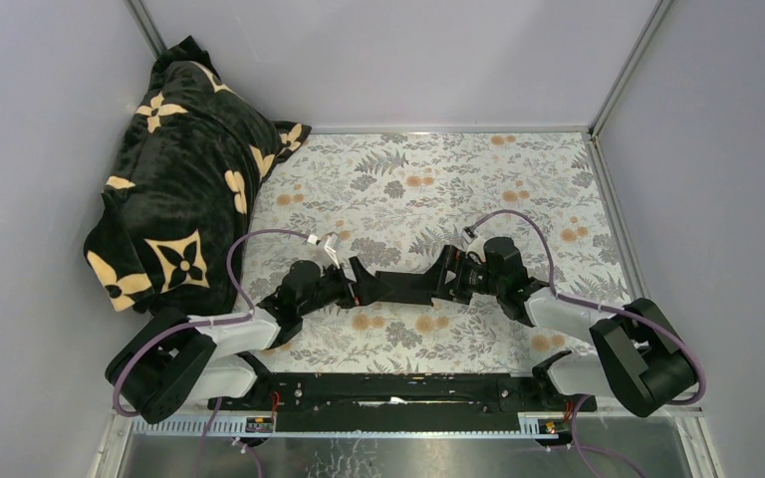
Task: Fold the paper box
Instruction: Adjust the paper box at the center of the board.
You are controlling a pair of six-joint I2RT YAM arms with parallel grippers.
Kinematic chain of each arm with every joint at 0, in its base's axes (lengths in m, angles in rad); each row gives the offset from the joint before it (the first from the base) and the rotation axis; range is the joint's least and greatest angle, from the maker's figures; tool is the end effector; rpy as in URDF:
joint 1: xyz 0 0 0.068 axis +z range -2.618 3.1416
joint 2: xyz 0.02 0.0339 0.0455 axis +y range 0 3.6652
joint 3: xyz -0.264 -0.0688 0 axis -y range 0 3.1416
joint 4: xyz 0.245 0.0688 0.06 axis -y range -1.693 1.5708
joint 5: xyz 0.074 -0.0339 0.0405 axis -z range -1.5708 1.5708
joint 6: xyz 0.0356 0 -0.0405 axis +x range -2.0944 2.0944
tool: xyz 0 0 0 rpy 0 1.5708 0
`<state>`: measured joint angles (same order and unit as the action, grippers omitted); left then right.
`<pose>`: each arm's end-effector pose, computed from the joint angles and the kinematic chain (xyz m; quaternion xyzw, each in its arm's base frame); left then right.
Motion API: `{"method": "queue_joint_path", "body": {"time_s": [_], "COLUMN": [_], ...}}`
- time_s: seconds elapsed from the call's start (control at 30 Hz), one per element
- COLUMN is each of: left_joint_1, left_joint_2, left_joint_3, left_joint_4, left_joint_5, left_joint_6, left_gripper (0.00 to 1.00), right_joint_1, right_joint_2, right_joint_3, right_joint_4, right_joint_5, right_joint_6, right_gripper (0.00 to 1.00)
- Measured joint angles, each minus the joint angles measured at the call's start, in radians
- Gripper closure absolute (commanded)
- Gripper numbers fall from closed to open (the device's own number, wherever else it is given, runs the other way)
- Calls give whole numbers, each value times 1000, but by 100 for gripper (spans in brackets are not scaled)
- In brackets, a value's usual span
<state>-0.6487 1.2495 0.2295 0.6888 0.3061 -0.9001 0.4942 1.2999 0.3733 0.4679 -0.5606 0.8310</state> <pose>0.1673 -0.1403 0.1515 -0.0130 0.8092 -0.4902 0.3236 0.2004 0.1295 0.1619 -0.0072 0.8291 0.4973 0.2554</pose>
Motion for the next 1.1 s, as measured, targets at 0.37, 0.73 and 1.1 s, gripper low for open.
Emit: {"method": "queue_joint_path", "body": {"time_s": [0.37, 0.73, 1.1], "left_joint_1": [-5, -12, -12], "left_joint_2": [-45, -87, -120], "left_joint_3": [0, 0, 19], "left_joint_4": [-29, -65, -112], "left_joint_5": [-1, -3, -8], "left_joint_6": [0, 0, -1], "left_gripper": [1, 1, 1], "right_joint_1": [0, 0, 0], "right_joint_2": [-60, -88, -116], "right_joint_3": [7, 21, 22], "right_joint_4": [-48, -81, -99], "right_joint_5": [1, 2, 2], "right_joint_6": [-4, -4, -4], "right_gripper": [0, 0, 0]}}
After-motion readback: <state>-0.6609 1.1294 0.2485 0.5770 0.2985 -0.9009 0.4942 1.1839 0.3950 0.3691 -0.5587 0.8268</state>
